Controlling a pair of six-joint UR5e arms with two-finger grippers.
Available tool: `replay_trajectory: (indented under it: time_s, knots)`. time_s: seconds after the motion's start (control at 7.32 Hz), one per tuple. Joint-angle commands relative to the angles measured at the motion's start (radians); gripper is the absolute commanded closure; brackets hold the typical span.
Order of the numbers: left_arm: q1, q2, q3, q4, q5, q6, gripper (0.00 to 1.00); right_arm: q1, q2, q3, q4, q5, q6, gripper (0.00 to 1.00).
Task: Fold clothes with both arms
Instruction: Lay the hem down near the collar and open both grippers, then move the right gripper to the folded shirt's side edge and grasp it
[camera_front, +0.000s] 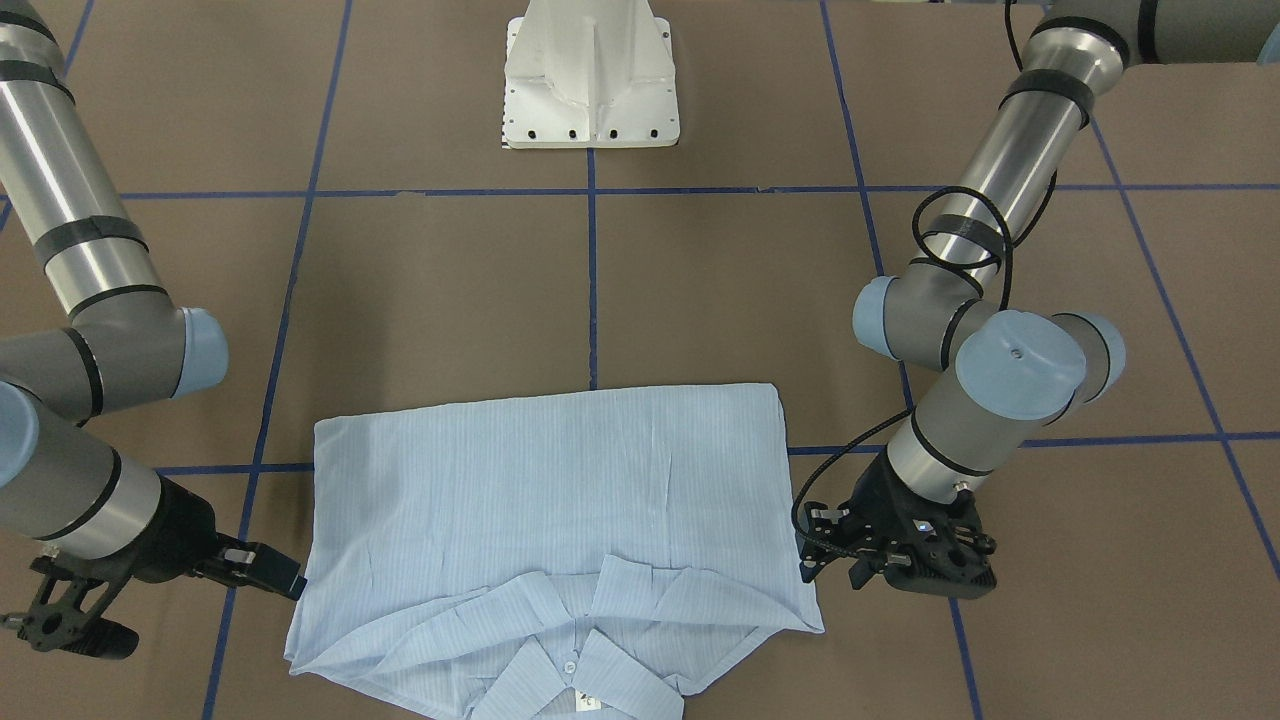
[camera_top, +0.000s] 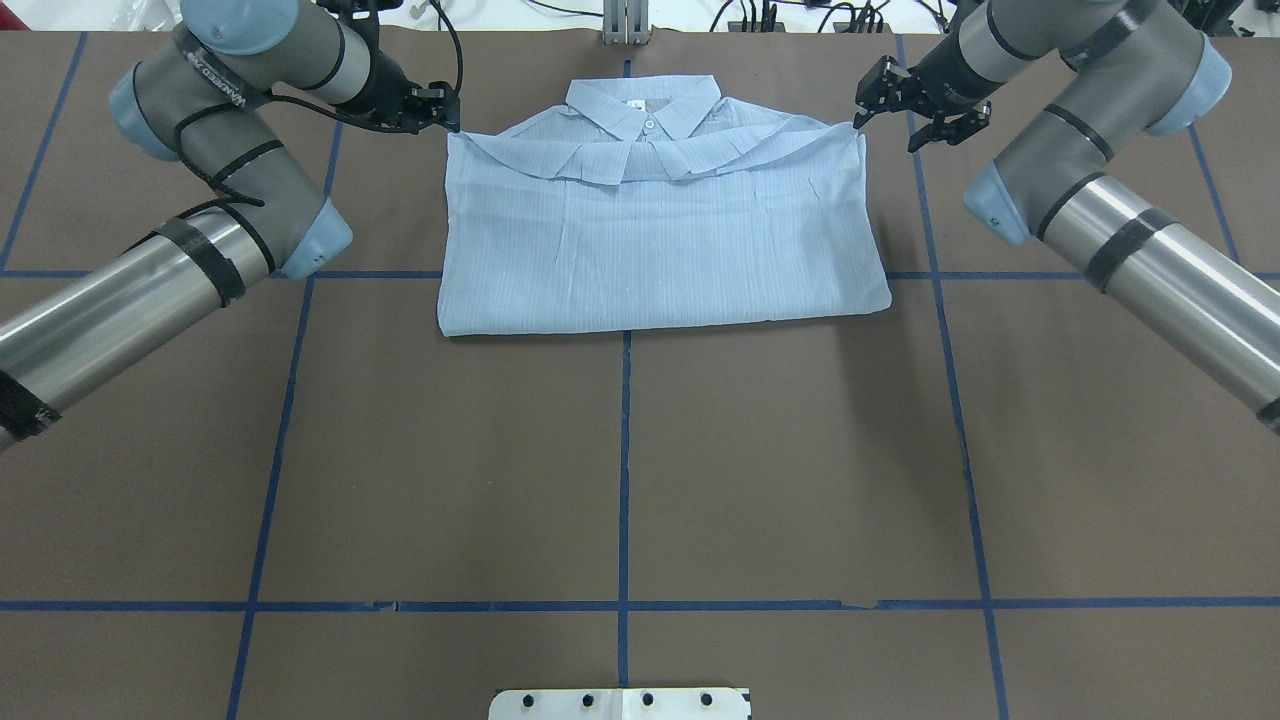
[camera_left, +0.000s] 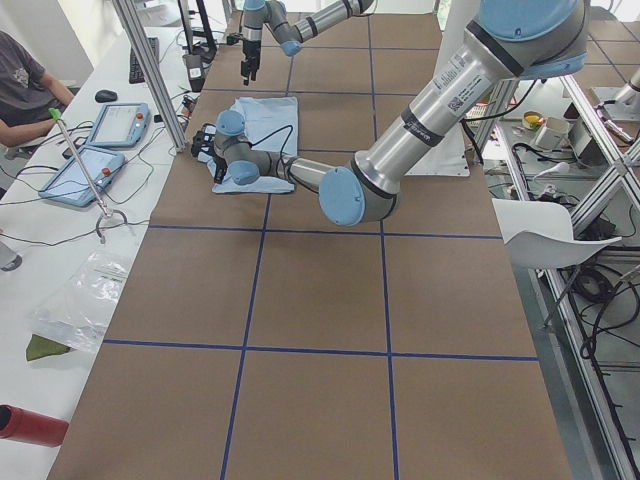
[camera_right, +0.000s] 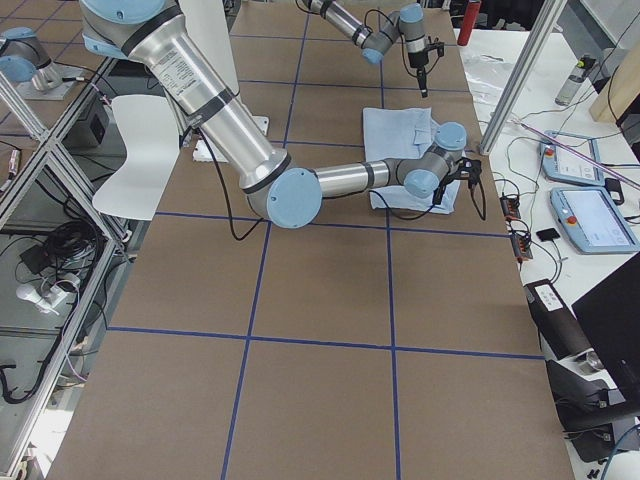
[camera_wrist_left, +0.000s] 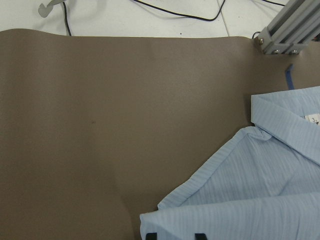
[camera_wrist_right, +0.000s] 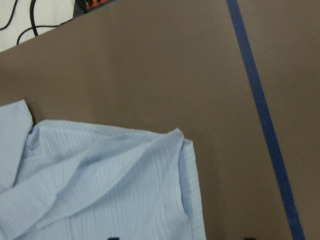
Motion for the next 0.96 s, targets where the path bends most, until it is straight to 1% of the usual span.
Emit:
replay_trajectory:
  time_s: [0.0, 0.27, 0.41, 0.68, 0.82]
  knots:
    - [-0.001, 0.003, -0.016, 0.011, -0.001, -0.018, 0.01, -0.069, -0.128, 0.154, 0.007, 0.027, 0.002, 0.0]
    - [-0.002, 0.013, -0.045, 0.014, -0.001, -0.023, 0.01, -0.119, -0.225, 0.246, 0.009, 0.03, 0.005, 0.01]
    - [-0.002, 0.022, -0.057, 0.016, -0.001, -0.035, 0.01, -0.126, -0.23, 0.248, 0.006, 0.031, 0.005, 0.05]
    - [-0.002, 0.024, -0.057, 0.016, -0.001, -0.037, 0.01, -0.159, -0.225, 0.236, -0.005, 0.027, 0.005, 0.2]
    - [-0.002, 0.026, -0.057, 0.017, -0.001, -0.037, 0.01, -0.16, -0.224, 0.236, -0.007, 0.027, 0.005, 0.42]
